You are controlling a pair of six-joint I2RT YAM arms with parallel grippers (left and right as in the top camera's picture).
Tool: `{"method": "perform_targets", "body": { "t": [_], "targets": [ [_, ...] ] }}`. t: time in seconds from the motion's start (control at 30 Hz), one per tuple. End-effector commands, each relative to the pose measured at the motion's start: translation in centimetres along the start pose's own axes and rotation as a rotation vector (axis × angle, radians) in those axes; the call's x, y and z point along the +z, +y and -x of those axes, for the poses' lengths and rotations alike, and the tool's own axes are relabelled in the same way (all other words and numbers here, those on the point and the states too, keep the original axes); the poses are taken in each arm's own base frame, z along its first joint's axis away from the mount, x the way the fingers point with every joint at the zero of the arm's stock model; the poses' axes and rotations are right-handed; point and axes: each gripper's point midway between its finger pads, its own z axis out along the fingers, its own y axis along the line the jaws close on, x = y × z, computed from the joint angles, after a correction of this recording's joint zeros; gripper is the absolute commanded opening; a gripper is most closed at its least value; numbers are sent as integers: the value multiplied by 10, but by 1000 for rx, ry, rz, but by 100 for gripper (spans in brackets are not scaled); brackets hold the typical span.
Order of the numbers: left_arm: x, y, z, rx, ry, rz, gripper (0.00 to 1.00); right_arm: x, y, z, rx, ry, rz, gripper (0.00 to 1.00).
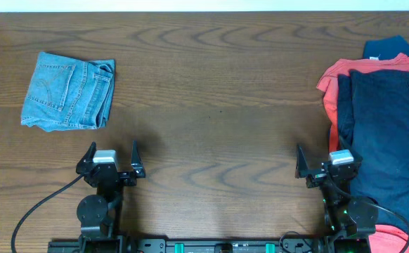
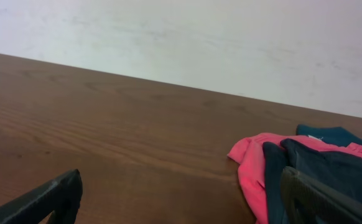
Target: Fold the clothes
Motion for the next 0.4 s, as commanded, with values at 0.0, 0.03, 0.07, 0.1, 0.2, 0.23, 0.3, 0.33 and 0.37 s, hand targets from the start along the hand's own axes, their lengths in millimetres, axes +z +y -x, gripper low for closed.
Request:
{"method": "perform_targets", "body": {
  "t": [0.0,0.03,0.07,0.1,0.2,0.23,0.3,0.33,0.37],
  "targets": [
    [1,0,-15,-15,38,1,98,0,-2,0,-10,-1,-6,99],
    [1,0,-15,-15,38,1,98,0,-2,0,-10,-1,-6,99],
    [1,0,-15,-15,38,1,98,0,-2,0,-10,-1,-6,99],
    [1,0,-15,-15,38,1,98,0,-2,0,-10,-1,-6,99],
    [1,0,-15,-15,38,1,98,0,-2,0,-10,-1,-6,99],
    [1,0,-15,-15,38,1,98,0,-2,0,-10,-1,-6,99],
    [1,0,-15,-15,38,1,98,0,-2,0,-10,-1,-6,99],
    [1,0,-15,-15,38,1,98,0,-2,0,-10,-1,-6,99],
    [1,0,-15,-15,38,1,98,0,-2,0,-10,-1,-6,99]
  ]
}}
